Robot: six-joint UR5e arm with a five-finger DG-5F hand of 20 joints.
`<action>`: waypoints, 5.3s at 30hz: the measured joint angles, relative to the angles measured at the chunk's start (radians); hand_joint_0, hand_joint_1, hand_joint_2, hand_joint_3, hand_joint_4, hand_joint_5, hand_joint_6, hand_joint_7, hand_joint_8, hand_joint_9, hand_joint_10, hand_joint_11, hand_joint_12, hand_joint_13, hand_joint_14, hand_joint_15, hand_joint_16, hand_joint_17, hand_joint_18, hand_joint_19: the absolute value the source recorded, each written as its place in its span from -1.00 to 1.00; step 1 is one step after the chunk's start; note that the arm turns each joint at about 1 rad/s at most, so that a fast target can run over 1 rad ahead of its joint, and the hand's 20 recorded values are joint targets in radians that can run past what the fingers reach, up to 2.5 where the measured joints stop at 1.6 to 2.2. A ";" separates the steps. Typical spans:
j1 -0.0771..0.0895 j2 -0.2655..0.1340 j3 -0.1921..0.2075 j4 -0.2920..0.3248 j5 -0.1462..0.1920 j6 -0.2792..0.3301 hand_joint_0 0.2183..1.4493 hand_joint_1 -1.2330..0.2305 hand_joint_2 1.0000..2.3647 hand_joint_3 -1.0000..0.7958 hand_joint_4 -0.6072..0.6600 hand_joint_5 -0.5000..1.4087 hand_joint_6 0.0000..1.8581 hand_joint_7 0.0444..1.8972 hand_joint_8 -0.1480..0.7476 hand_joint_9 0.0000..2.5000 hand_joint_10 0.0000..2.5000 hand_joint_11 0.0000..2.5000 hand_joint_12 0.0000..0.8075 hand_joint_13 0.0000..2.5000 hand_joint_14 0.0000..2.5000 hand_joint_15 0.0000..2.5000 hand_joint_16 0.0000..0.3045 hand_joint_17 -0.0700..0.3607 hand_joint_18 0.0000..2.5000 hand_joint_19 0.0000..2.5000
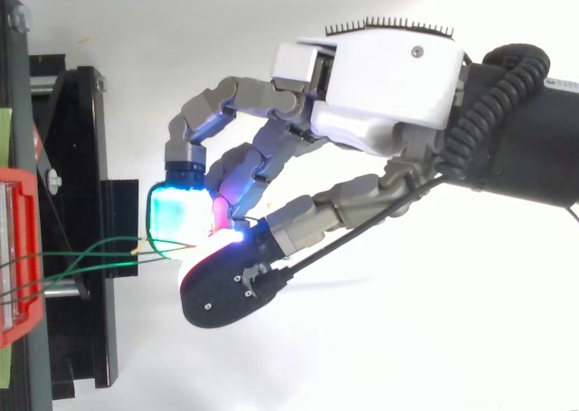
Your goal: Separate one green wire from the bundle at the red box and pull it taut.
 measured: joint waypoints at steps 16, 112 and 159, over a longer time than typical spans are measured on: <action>-0.002 0.000 0.001 -0.003 0.000 0.001 -0.45 -0.32 -1.00 -0.41 0.14 -0.62 -0.06 -0.01 -0.07 -0.12 -0.98 -0.26 -0.15 -0.48 -0.99 -0.65 -0.69 -0.19 -0.54 -0.57; -0.017 0.000 0.104 -0.139 -0.004 -0.009 -0.37 -0.41 -0.98 -0.24 0.10 -0.64 -0.03 -0.06 -0.06 -0.01 -0.99 0.16 -0.15 -0.43 -0.98 -0.54 -0.70 -0.19 -0.55 -0.55; -0.017 0.000 0.104 -0.137 -0.004 -0.009 -0.40 -0.29 -0.97 -0.17 -0.02 -0.61 -0.05 0.00 -0.10 -0.09 -0.98 -0.14 -0.17 -0.46 -0.98 -0.58 -0.70 -0.20 -0.56 -0.55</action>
